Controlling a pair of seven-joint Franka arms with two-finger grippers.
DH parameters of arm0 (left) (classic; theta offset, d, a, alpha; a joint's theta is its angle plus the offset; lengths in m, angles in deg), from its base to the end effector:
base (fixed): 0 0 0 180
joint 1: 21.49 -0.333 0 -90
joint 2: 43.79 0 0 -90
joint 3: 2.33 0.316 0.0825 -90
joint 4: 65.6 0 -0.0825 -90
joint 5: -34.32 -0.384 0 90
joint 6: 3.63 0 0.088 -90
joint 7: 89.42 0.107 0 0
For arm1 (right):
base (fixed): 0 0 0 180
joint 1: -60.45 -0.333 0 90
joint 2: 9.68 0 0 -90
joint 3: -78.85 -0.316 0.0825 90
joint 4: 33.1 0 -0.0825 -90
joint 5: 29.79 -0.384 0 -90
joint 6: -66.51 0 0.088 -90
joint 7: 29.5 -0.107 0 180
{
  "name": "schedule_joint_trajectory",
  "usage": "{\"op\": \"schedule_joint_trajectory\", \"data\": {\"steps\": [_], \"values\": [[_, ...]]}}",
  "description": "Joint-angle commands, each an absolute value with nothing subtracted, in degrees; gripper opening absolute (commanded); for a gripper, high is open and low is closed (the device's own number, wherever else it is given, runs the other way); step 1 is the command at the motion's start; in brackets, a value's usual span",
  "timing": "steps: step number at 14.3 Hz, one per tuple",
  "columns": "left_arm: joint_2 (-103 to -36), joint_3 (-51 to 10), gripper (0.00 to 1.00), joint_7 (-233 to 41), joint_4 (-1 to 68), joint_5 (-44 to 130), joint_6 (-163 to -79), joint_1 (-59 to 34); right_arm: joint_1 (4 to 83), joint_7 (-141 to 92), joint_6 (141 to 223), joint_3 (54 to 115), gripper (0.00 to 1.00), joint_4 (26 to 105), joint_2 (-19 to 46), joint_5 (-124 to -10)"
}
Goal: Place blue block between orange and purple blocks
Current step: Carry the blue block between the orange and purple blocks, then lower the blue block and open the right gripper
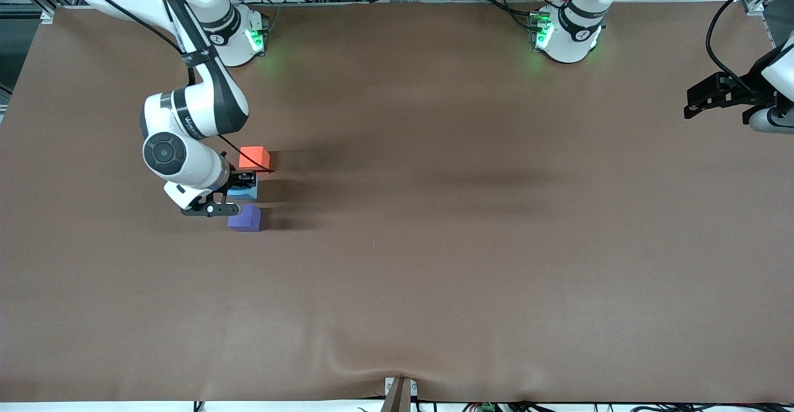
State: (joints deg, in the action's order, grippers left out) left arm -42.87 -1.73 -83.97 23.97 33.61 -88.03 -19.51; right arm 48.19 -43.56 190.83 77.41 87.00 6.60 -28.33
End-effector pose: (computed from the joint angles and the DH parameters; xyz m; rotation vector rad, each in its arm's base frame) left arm 0.5391 -0.0115 0.6286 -3.1244 0.1853 0.1167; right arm 0.5406 0.1306 0.2692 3.0636 0.0154 -0.3094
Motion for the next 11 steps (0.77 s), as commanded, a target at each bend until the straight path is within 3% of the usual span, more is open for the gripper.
{"op": "schedule_joint_trajectory", "data": {"steps": [1,4,11], "values": [[-43.08,-1.72,1.0,-83.62,23.43,34.06,-87.57,-19.47,48.76,-43.21,193.86,76.83,0.0,90.2,5.43,-28.47],[-43.08,-1.72,1.0,-83.62,23.43,33.97,-87.65,-19.56,49.55,-43.21,201.22,76.92,0.0,94.33,6.05,-28.47],[-43.08,-1.72,1.0,-83.62,23.43,33.97,-87.65,-19.47,49.82,-43.82,202.12,76.83,0.0,94.25,7.98,-28.47]]}}
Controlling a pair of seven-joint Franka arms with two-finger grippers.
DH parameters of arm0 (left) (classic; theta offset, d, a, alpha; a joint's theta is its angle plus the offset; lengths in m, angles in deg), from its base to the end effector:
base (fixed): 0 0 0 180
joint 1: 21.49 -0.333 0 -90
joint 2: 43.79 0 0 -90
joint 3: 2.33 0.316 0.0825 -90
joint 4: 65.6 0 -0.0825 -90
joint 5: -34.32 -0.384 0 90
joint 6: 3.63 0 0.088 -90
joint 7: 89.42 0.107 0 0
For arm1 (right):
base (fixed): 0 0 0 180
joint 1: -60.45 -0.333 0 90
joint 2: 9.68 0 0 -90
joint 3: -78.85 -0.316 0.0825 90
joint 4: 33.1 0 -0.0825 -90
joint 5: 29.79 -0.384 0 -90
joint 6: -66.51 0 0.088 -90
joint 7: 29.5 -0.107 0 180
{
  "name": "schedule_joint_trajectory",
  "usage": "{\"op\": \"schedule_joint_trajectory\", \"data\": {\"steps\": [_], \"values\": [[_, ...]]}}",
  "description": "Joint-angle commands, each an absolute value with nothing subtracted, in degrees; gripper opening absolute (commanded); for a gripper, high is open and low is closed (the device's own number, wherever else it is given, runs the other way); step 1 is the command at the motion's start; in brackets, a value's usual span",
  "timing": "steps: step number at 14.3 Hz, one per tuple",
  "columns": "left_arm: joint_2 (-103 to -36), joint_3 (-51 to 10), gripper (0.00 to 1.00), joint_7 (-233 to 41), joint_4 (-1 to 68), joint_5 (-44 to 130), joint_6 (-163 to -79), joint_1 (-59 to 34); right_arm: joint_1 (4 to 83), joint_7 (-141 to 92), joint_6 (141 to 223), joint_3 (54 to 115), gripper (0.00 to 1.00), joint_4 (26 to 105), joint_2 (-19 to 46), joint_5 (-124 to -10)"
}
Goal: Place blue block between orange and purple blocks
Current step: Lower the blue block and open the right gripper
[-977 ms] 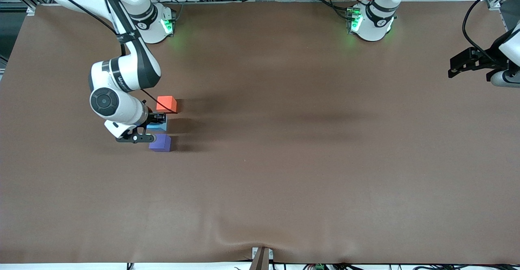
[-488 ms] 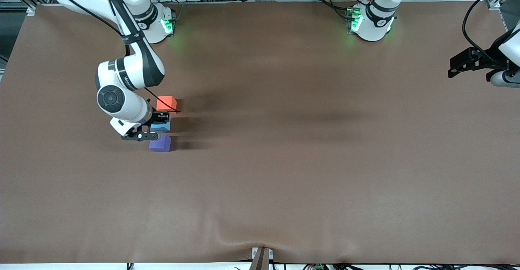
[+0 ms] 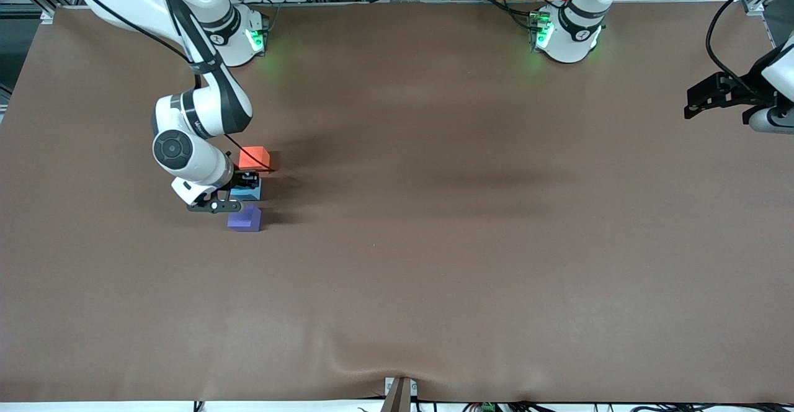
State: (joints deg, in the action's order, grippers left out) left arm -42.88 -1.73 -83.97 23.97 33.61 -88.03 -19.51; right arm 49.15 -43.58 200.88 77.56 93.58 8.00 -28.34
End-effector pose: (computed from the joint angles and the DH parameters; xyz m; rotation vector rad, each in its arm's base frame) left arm 0.5391 -0.0115 0.6285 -3.1244 0.1853 0.1170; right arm 0.5207 0.1161 0.2244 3.0813 -0.0111 -0.2584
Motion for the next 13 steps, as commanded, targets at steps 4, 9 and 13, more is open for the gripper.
{"op": "schedule_joint_trajectory", "data": {"steps": [4,9,13], "values": [[-43.08,-1.72,1.0,-83.62,23.43,33.97,-87.65,-19.47,49.73,-43.82,202.83,76.83,0.0,94.25,8.69,-28.47],[-43.08,-1.72,1.0,-83.62,23.43,34.06,-87.65,-19.47,49.82,-43.21,202.04,76.83,1.0,92.49,10.36,-28.47],[-43.7,-1.72,1.0,-83.62,23.43,33.97,-87.65,-19.56,49.73,-43.74,185.76,76.56,1.0,81.47,9.66,-28.56]]}}
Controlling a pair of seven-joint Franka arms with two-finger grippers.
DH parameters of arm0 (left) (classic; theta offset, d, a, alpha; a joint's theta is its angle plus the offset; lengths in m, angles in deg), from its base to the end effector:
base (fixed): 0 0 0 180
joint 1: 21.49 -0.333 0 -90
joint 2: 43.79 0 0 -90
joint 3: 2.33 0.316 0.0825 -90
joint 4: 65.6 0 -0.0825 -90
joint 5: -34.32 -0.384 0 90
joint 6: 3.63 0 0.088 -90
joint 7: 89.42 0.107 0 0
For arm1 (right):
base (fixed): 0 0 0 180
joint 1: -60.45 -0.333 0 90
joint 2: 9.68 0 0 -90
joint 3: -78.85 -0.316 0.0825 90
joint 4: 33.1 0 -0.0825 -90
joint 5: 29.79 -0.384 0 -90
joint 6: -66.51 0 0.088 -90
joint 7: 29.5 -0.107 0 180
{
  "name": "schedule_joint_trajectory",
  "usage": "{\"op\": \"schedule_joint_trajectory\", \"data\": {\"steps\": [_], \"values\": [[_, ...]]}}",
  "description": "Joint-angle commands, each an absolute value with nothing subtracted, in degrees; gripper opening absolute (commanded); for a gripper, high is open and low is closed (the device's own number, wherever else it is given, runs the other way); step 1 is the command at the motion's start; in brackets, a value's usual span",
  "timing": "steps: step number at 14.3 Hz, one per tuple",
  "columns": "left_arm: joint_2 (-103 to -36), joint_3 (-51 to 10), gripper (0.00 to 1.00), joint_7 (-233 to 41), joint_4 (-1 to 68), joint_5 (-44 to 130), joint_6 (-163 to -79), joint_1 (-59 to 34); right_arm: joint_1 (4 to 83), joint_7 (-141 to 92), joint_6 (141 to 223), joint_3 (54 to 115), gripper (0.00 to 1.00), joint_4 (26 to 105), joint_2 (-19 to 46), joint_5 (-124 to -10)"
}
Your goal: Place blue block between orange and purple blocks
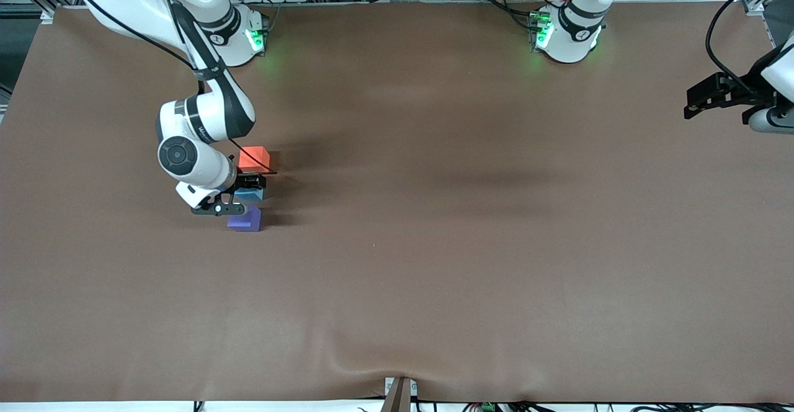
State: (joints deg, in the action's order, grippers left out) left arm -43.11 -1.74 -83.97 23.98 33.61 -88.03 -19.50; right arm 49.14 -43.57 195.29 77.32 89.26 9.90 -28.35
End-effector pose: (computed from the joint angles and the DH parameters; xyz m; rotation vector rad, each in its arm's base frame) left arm 0.5403 -0.0117 0.6262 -3.1242 0.1859 0.1236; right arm 0.5331 0.1209 0.2274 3.0611 -0.0061 -0.3400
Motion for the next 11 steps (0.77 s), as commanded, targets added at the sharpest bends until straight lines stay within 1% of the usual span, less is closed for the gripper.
{"op": "schedule_joint_trajectory", "data": {"steps": [1,3,5,7,10,11], "values": [[-43.7,-1.72,1.0,-83.62,23.43,34.06,-87.65,-19.73,49.9,-43.74,179.34,76.56,1.0,75.67,9.83,-28.73],[-43.7,-1.72,1.0,-83.62,23.43,34.23,-87.65,-19.65,50.86,-43.74,170.35,76.83,1.0,65.3,10.01,-31.71],[-43.7,-1.72,1.0,-83.62,23.43,34.15,-87.65,-19.47,54.19,-42.95,165.14,76.92,1.0,55.36,10.09,-32.6],[-43.79,-1.72,1.0,-83.62,23.43,34.23,-87.65,-19.64,56.31,-42.77,162.33,76.92,1.0,48.58,10.01,-31.99],[-43.79,-1.72,1.0,-83.62,23.43,34.23,-87.74,-19.65,60.17,-38.32,153.37,76.91,1.0,39.43,9.92,-32.07],[-43.79,-1.72,1.0,-83.62,23.43,34.23,-87.74,-19.65,61.75,-33.68,150.91,76.92,1.0,38.1,9.66,-31.9]]}}
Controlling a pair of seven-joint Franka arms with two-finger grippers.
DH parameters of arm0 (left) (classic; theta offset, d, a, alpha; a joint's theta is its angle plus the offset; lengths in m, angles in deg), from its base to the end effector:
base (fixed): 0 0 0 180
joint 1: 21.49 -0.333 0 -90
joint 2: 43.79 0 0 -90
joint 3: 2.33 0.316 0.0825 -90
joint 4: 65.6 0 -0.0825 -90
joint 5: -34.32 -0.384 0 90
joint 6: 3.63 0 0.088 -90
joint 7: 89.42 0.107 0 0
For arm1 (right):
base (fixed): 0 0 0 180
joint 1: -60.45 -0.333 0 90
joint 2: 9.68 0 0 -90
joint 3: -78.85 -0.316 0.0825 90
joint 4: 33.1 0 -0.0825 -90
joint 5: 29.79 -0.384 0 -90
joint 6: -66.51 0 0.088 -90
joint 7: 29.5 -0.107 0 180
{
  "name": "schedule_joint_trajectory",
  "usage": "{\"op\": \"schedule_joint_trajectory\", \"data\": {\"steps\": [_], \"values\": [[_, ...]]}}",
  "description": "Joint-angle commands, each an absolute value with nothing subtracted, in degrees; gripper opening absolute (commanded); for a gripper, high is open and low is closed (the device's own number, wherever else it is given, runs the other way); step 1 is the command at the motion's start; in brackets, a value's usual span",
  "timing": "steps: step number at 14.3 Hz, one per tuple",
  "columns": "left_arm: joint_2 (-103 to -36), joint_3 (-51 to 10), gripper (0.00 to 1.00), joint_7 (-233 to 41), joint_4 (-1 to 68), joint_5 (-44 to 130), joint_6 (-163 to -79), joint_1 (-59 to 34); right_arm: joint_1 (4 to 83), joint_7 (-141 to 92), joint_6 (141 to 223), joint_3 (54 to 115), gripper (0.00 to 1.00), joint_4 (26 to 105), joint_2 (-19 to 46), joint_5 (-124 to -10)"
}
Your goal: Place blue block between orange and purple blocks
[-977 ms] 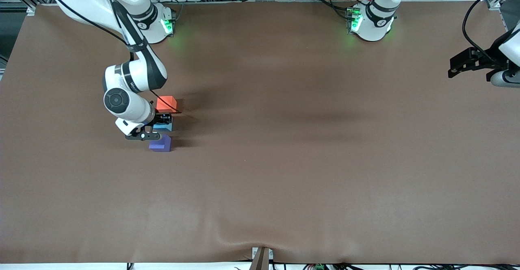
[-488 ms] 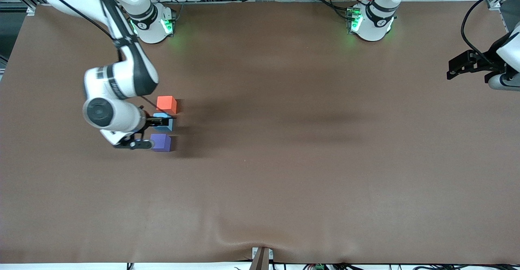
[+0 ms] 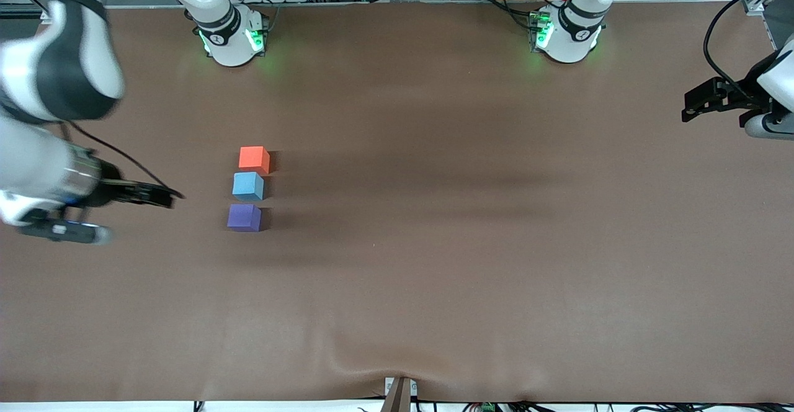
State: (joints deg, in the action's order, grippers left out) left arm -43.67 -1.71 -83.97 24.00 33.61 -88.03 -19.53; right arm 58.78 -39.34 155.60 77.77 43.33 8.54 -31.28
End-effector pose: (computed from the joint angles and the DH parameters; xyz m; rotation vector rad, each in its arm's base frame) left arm 0.5431 -0.0113 0.6208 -3.1239 0.1843 0.1394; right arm 0.6430 0.0319 0.5435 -3.1105 0.1951 0.1558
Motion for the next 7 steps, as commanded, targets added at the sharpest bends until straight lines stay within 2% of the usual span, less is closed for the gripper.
{"op": "schedule_joint_trajectory", "data": {"steps": [1,4,7], "values": [[-43.79,-1.72,1.0,-83.62,23.43,34.23,-87.66,-19.73,63.42,-28.58,148.19,77.09,1.0,37.3,9.48,-31.55],[-44.05,-1.72,1.0,-83.62,23.43,34.23,-87.74,-19.82,69.05,-25.01,143.6,76.92,1.0,36.94,6.07,-31.73],[-44.14,-1.72,1.0,-83.62,23.43,34.23,-87.74,-19.73,69.24,-25.28,138.86,76.92,1.0,38.52,-0.17,-30.06]]}}
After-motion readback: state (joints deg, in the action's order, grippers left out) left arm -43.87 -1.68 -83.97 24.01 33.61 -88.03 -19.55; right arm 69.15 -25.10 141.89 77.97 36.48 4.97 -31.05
